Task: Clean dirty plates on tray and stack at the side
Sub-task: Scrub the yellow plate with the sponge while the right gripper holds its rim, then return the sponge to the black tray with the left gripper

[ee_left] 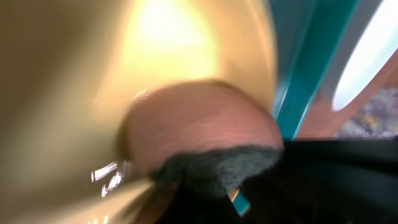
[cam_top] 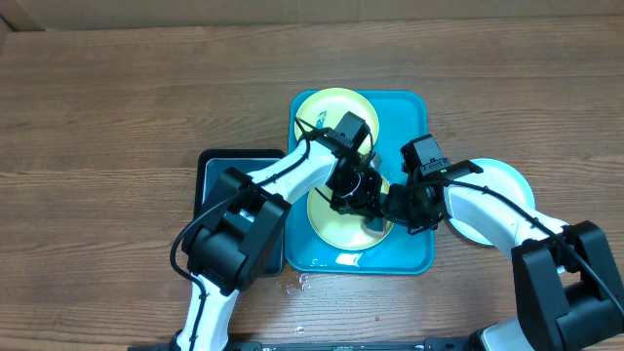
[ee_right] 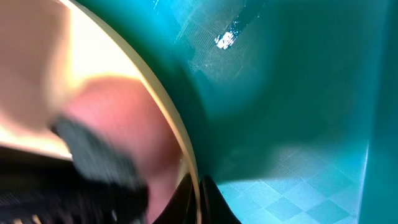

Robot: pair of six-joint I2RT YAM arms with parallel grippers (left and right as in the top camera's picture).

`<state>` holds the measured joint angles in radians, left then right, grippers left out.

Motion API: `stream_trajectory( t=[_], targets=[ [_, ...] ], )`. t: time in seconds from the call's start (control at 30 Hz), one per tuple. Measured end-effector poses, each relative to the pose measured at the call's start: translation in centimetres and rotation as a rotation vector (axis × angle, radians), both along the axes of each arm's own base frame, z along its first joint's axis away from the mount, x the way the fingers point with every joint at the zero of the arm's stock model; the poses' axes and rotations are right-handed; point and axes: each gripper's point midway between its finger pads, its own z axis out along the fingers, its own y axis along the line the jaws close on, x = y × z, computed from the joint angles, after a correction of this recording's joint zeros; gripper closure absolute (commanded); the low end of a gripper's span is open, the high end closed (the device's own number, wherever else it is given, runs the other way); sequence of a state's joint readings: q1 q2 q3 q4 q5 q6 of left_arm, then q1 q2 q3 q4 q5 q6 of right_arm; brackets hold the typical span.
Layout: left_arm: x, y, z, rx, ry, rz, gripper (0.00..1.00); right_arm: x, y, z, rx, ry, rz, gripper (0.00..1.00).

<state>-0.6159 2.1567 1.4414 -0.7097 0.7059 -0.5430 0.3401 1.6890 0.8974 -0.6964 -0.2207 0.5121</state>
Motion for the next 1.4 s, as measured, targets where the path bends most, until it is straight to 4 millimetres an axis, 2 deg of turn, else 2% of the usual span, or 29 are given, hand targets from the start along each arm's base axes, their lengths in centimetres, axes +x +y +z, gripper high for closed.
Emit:
stream_trajectory(
  t=[0.2,0.37,0.5,0.67,0.73,0.97,1.03,1.13,1.2,1.27,1.33,1.4],
  targets=[
    [-1.4,2.6,-0.6,0.105,0.087,0.013,0.95,0.0,0.0,0.0,0.000,0.000,-0.001,0.96],
    [-1.2,5.8,-1.1,0.237,0.104,0.048,0.96,0.0,0.0,0.0,0.000,-0.001,0.000,0.96],
    [-0.4,8.5,-0.8,0.363,0.040,0.066,0.96,0.0,0.0,0.0,0.000,0.000,0.000,0.96],
    [2.0,12.6,-0.1,0.534,-0.101,0.111,0.96,0.0,0.0,0.0,0.000,0.000,0.000,0.96],
    [2.7,13.6,0.5,0.569,-0.145,0.127,0.96,0.0,0.0,0.0,0.001,0.000,0.000,0.96],
    [3.2,14.2,4.2,0.555,-0.233,0.158,0.96,0.0,0.0,0.0,0.001,0.000,0.000,0.96],
    [2.7,14.5,5.6,0.549,-0.242,0.162,0.96,0.0,0.0,0.0,0.000,0.000,0.000,0.96],
    [1.8,15.7,9.0,0.541,-0.280,0.186,0.96,0.0,0.0,0.0,0.000,0.001,-0.001,0.96],
    [1.3,17.3,11.4,0.554,-0.321,0.217,0.96,0.0,0.0,0.0,0.000,0.001,-0.001,0.96],
    [0.7,19.9,14.0,0.595,-0.371,0.266,0.96,0.0,0.0,0.0,0.000,0.001,-0.001,0.96],
    [0.2,22.3,15.7,0.649,-0.408,0.307,0.96,0.0,0.0,0.0,0.000,0.001,-0.001,0.96],
    [0.2,24.2,16.4,0.706,-0.435,0.339,0.96,0.0,0.0,0.0,0.000,0.000,-0.001,0.96]
  ],
)
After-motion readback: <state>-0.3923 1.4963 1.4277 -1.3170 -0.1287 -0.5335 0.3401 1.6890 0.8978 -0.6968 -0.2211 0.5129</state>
